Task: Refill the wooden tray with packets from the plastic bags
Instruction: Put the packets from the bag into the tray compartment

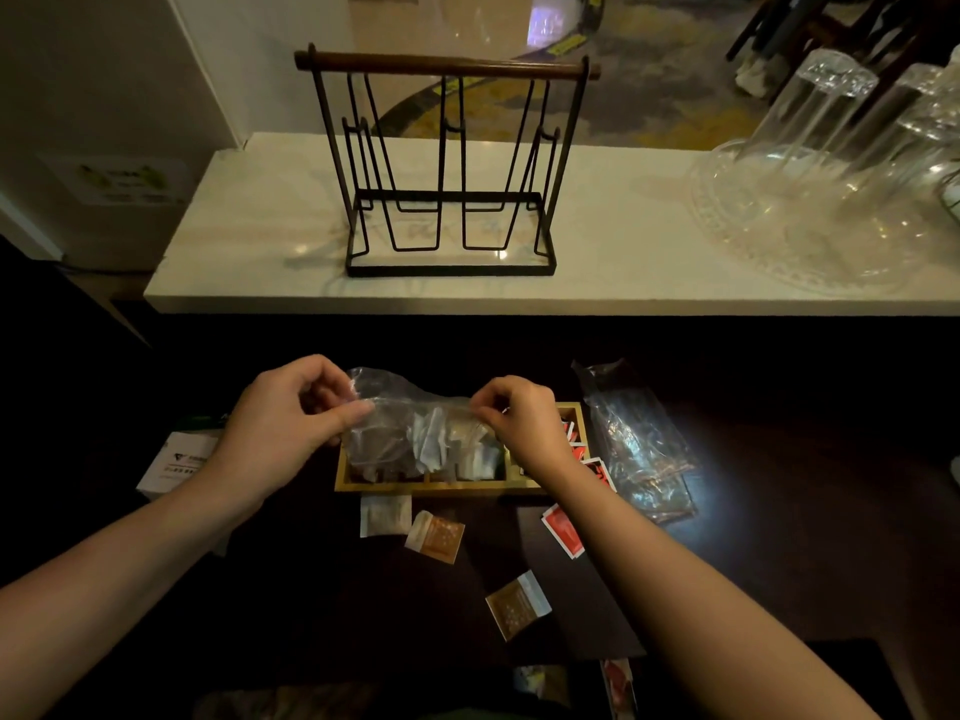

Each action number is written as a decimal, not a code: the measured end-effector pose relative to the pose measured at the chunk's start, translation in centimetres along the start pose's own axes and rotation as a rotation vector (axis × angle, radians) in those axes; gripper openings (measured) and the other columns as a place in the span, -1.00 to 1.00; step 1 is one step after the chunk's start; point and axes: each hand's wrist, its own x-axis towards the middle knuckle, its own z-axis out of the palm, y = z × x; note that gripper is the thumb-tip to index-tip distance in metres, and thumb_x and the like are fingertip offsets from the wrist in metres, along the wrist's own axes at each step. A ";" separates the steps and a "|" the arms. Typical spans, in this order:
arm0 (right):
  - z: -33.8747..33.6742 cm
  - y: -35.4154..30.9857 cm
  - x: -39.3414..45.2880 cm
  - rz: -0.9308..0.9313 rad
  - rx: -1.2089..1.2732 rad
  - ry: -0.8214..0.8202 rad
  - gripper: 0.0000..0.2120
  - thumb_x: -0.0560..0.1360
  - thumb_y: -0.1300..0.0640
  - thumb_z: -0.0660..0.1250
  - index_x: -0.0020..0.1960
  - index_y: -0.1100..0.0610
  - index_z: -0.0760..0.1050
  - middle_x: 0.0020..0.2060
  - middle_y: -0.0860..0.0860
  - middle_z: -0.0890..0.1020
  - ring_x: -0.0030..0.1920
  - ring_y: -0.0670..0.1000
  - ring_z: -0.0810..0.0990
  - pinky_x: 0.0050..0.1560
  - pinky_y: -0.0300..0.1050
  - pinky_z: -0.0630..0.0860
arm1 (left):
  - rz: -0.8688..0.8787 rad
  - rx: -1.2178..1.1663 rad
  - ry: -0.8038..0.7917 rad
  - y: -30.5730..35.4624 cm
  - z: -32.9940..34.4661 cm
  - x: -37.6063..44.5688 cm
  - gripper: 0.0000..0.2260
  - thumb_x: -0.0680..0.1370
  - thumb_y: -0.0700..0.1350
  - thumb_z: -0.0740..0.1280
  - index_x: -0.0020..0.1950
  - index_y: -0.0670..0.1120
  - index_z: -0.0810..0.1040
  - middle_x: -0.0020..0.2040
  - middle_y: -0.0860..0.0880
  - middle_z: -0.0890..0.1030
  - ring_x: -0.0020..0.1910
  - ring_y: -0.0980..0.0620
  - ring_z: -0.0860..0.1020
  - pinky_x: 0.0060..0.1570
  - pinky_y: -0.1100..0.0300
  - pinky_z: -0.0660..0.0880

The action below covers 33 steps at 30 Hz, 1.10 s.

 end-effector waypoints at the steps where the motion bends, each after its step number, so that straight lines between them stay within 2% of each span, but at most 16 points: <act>1: 0.0 0.1 0.0 0.003 -0.010 -0.013 -0.92 0.45 0.23 0.40 -0.06 0.15 0.63 -0.11 0.02 0.67 -0.11 -0.10 0.58 -0.06 -0.25 0.53 | -0.006 0.003 -0.004 -0.1 0.1 0.1 -0.88 0.40 -0.18 0.48 -0.23 -0.07 0.55 -0.29 -0.09 0.57 -0.30 0.00 0.56 -0.33 0.13 0.56; 6: 0.4 1.0 -0.2 0.028 -0.031 -0.021 -0.93 0.47 0.21 0.39 -0.06 0.14 0.62 -0.10 0.02 0.67 -0.12 -0.12 0.58 -0.04 -0.22 0.55 | -0.012 -0.022 -0.060 0.3 0.5 0.2 -0.90 0.42 -0.21 0.45 -0.19 -0.06 0.56 -0.23 -0.11 0.59 -0.22 -0.05 0.61 -0.23 0.02 0.63; 13: 0.2 1.5 -0.3 0.046 -0.017 -0.002 -0.93 0.48 0.19 0.38 -0.04 0.10 0.61 -0.11 -0.03 0.66 -0.13 -0.18 0.54 -0.15 -0.41 0.44 | 0.041 0.024 -0.072 1.7 0.9 0.8 -0.90 0.43 -0.19 0.44 -0.17 -0.06 0.54 -0.23 -0.08 0.59 -0.28 0.02 0.62 -0.37 0.28 0.60; 17: -0.3 1.5 -0.4 0.067 0.025 -0.008 -0.95 0.48 0.18 0.38 -0.07 0.08 0.60 -0.16 -0.09 0.63 -0.16 -0.19 0.55 -0.17 -0.41 0.44 | 0.013 -0.006 -0.068 0.7 0.4 1.1 -0.90 0.42 -0.19 0.45 -0.18 -0.05 0.55 -0.22 -0.11 0.61 -0.26 -0.07 0.64 -0.26 0.04 0.64; 19: -0.7 1.4 -0.6 0.087 0.075 0.001 -0.95 0.49 0.17 0.37 -0.10 0.04 0.56 -0.19 -0.14 0.60 -0.18 -0.21 0.55 -0.18 -0.42 0.44 | -0.006 -0.030 -0.029 0.1 0.0 1.3 -0.90 0.43 -0.20 0.44 -0.18 -0.05 0.54 -0.21 -0.12 0.60 -0.23 -0.09 0.63 -0.23 -0.01 0.64; 23: -1.7 0.9 -0.7 0.108 0.216 0.070 -0.91 0.47 0.21 0.38 -0.13 0.03 0.53 -0.23 -0.12 0.59 -0.20 -0.22 0.55 -0.18 -0.40 0.46 | -0.017 -0.030 0.053 -0.9 0.0 1.2 -0.90 0.46 -0.22 0.41 -0.18 -0.05 0.52 -0.19 -0.12 0.58 -0.20 -0.06 0.60 -0.27 0.12 0.61; 26: -2.7 0.7 -1.3 0.130 0.308 0.147 -0.86 0.43 0.23 0.43 -0.16 0.00 0.54 -0.25 -0.08 0.62 -0.21 -0.13 0.58 -0.19 -0.27 0.53 | -0.048 -0.062 0.060 -1.8 0.6 1.1 -0.93 0.47 -0.22 0.41 -0.16 -0.10 0.54 -0.19 -0.15 0.59 -0.18 -0.10 0.61 -0.25 0.05 0.62; 28: -3.4 0.6 -1.8 0.132 0.348 0.183 -0.83 0.42 0.24 0.44 -0.17 -0.01 0.54 -0.25 -0.11 0.62 -0.20 -0.15 0.60 -0.17 -0.22 0.55 | -0.062 -0.058 0.067 -2.4 1.1 1.0 -0.95 0.47 -0.21 0.40 -0.14 -0.11 0.55 -0.18 -0.14 0.59 -0.17 -0.09 0.61 -0.25 0.05 0.62; 31: -4.2 0.8 -2.8 0.134 0.377 0.242 -0.82 0.42 0.27 0.44 -0.17 0.00 0.55 -0.29 -0.09 0.62 -0.26 -0.15 0.60 -0.23 -0.20 0.57 | -0.050 -0.014 0.039 -3.3 2.1 0.5 -0.90 0.49 -0.21 0.38 -0.15 -0.01 0.55 -0.18 -0.07 0.59 -0.18 -0.01 0.59 -0.29 0.13 0.58; 33: -4.8 1.5 -3.6 0.135 0.358 0.317 -0.79 0.43 0.30 0.42 -0.16 -0.01 0.54 -0.29 -0.09 0.62 -0.29 -0.16 0.59 -0.25 -0.24 0.55 | -0.072 -0.007 -0.029 -4.0 3.0 -0.1 -0.84 0.51 -0.23 0.35 -0.12 0.05 0.52 -0.16 -0.03 0.58 -0.19 0.00 0.59 -0.28 0.11 0.59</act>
